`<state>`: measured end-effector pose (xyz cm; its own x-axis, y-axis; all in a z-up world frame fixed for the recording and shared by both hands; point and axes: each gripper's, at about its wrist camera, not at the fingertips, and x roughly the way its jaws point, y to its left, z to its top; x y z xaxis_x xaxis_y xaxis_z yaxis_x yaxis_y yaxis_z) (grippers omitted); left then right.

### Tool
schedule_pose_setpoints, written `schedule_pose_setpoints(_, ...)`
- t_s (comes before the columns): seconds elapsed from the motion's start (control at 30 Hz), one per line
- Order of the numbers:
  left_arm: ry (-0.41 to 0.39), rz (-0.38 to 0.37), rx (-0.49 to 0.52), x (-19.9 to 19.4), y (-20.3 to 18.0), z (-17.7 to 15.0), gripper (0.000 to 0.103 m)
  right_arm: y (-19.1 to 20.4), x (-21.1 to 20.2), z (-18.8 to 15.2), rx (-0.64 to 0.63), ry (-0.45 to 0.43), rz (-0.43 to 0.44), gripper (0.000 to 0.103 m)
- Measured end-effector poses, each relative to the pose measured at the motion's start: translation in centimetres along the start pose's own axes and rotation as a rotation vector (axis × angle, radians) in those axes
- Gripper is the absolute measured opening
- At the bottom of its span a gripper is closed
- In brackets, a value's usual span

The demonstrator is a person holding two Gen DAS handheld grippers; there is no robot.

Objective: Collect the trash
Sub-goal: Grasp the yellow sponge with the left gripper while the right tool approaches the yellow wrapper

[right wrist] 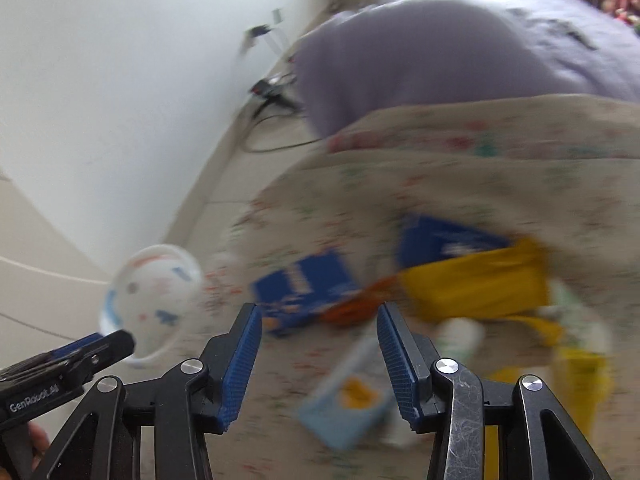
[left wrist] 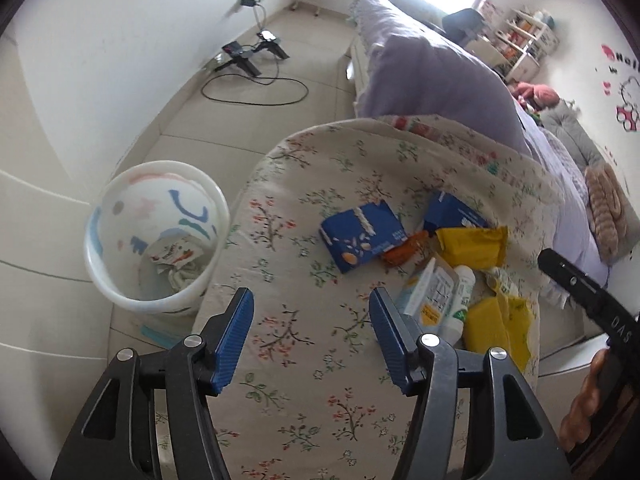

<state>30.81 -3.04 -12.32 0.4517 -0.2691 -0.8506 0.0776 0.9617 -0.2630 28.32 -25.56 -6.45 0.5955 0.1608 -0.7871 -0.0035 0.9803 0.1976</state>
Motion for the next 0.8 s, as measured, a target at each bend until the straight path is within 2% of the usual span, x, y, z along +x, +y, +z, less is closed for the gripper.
schedule_pose_setpoints(0.1, 0.022, -0.003, 0.087, 1.0, -3.3, -0.9, 0.068, -4.3, -2.0, -0.3, 0.021, -0.011, -0.099, 0.06)
schedule_pose_setpoints(0.2, 0.051, -0.016, 0.165, 2.2, -6.9, -2.4, 0.068, -8.2, -2.6, -1.1, 0.067, 0.017, -0.152, 0.06)
schedule_pose_setpoints(0.3, 0.097, -0.075, 0.215, 3.6, -10.5, -4.0, 0.068, -11.7, -2.6, -2.4, 0.116, 0.064, -0.192, 0.06)
schedule_pose_setpoints(0.47, 0.177, -0.167, 0.18, 6.2, -15.4, -6.3, 0.068, -15.3, -3.1, -3.6, 0.185, 0.123, -0.23, 0.06)
schedule_pose_setpoints(0.67, 0.224, -0.2, 0.089, 9.3, -19.5, -7.6, 0.07, -17.6, -2.6, -4.8, 0.225, 0.174, -0.248, 0.06)
schedule_pose_setpoints(0.8, 0.235, -0.17, 0.049, 10.9, -21.1, -7.6, 0.07, -18.8, -3.0, -5.3, 0.239, 0.18, -0.26, 0.06)
